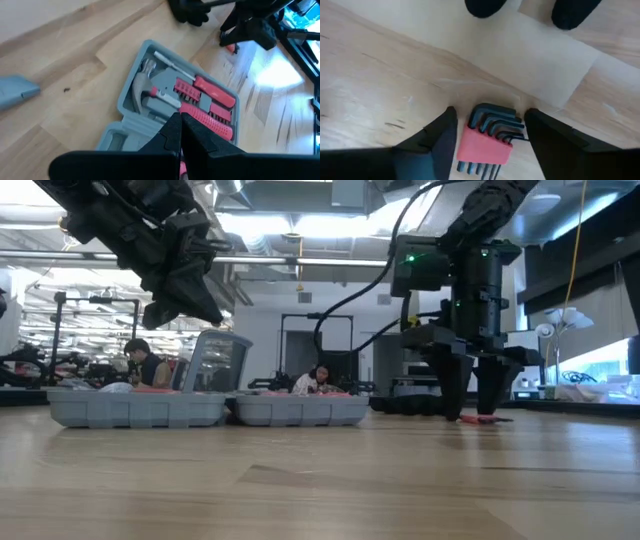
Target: Prefit tool cases
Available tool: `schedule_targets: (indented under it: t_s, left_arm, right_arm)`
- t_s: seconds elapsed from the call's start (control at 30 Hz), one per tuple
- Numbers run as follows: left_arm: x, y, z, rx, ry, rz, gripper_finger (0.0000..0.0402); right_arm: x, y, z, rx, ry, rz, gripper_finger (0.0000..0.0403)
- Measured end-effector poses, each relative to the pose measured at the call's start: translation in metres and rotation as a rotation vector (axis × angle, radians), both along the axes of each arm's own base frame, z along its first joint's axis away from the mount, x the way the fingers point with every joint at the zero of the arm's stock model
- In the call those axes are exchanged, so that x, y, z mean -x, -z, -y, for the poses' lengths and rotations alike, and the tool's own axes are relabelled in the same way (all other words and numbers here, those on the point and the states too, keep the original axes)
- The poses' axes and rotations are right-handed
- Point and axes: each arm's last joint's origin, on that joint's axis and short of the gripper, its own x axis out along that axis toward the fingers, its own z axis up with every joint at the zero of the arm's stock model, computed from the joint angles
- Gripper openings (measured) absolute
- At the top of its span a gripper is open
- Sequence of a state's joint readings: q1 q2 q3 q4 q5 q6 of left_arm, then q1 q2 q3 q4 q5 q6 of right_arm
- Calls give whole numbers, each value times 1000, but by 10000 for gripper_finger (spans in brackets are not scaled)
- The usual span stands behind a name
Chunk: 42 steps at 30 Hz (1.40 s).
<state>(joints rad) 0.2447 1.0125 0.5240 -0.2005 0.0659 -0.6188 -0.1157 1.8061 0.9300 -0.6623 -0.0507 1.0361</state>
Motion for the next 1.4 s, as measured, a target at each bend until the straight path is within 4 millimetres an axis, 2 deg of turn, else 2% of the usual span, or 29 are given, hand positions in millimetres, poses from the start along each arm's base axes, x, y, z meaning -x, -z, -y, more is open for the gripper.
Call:
schedule_targets:
  t_s: [0.1,0.23,0.27,0.4,0.5,0.63,0.77,0.9,1.03,1.2,1.3,1.4]
  left_arm:
    - [1,5,0,29,-20,-16,0]
    - [-1,9,0,39,-25,-31,0]
    - [-2,9,0,42,-28,-25,0]
    - [-4,6,0,50,-35,12,0]
    - [-6,3,-1,41,-33,50,0]
    - [-6,2,-1,39,-33,57,0]
    - [-6,4,-1,24,-19,41,0]
    - [-6,4,-1,9,-7,38,0]
    - [-6,4,-1,-21,17,32,0]
    - [-6,4,-1,-21,18,30,0]
    - [-6,4,-1,-22,18,30,0]
    - [-6,4,-1,-18,16,30,0]
  right_arm:
    - [-2,1,-2,62,26,13,164]
    - [-4,2,-2,89,41,33,40]
    - [-5,2,-3,91,40,40,21]
    - [-6,-8,-5,108,37,47,8]
    - [-8,-23,-7,108,3,67,3]
    - [-2,-48,-10,94,-10,42,17]
    - [14,-53,-15,122,-61,-87,41]
    - [20,-64,-19,82,-143,-89,83]
    - [17,-64,-36,62,-295,-48,140]
    - [8,-54,-53,97,-403,-18,212]
    - [4,-46,-62,138,-492,-20,238]
    - [4,-41,-63,131,-506,-56,253]
